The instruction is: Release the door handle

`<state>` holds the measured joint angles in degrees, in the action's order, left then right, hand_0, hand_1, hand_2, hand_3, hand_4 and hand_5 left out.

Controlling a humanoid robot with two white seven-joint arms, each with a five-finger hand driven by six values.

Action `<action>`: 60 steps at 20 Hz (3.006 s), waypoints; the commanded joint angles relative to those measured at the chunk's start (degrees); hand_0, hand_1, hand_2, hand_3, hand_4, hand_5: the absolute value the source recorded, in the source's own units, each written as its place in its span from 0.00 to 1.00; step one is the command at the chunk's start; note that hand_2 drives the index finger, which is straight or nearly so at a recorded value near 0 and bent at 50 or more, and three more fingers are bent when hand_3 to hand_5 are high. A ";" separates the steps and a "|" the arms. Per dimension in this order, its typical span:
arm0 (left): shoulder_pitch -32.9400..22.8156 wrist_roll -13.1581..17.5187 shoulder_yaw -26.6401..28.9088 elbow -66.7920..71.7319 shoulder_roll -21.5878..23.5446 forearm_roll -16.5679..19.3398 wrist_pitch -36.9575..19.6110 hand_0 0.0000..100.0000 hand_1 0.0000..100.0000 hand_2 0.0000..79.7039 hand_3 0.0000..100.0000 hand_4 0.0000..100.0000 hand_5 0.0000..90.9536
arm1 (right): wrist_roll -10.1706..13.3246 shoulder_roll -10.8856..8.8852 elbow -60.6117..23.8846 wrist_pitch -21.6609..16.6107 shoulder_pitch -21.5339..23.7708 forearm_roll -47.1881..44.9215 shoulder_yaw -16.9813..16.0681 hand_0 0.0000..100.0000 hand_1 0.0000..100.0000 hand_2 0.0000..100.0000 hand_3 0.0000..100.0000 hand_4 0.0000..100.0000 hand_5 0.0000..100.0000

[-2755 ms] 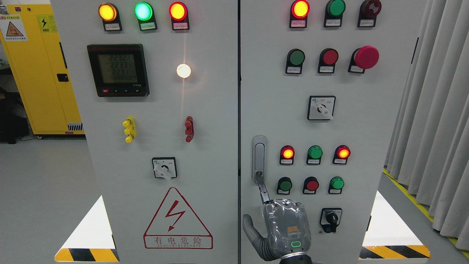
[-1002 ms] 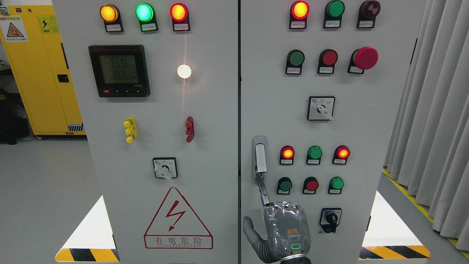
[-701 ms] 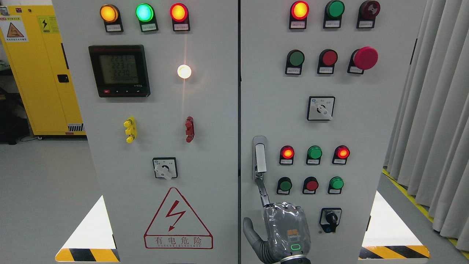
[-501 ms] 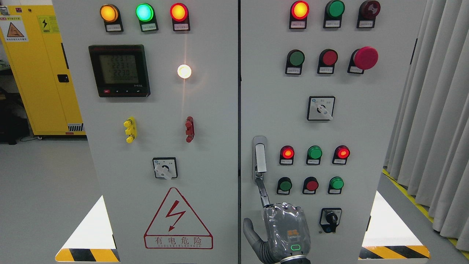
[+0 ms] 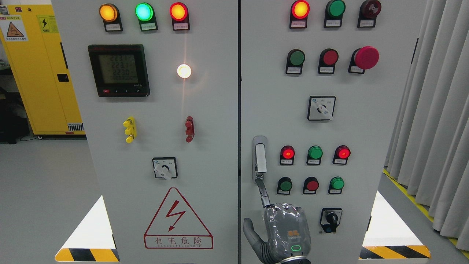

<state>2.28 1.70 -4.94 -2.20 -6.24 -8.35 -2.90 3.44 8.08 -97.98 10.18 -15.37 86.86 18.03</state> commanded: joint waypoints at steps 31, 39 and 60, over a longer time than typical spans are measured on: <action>0.00 -0.03 0.02 0.00 0.00 0.00 0.00 0.12 0.56 0.00 0.00 0.00 0.00 | 3.33 -0.08 -8.72 -0.87 4.12 -0.55 -4.58 0.74 0.41 0.69 1.00 0.99 1.00; 0.00 -0.03 -0.07 0.00 0.00 0.00 0.00 0.12 0.56 0.00 0.00 0.00 0.00 | 2.63 -0.52 -8.98 -1.48 1.13 -2.40 -4.67 0.52 0.35 0.89 1.00 1.00 1.00; 0.00 -0.03 0.02 0.00 0.00 0.00 0.00 0.12 0.56 0.00 0.00 0.00 0.00 | -1.86 -0.08 -6.26 -1.83 -7.48 -1.96 -3.00 0.36 0.18 0.97 1.00 1.00 1.00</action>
<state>2.28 1.70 -4.94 -2.20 -6.24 -8.35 -2.95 1.89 7.84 -105.56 8.27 -20.88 84.77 14.65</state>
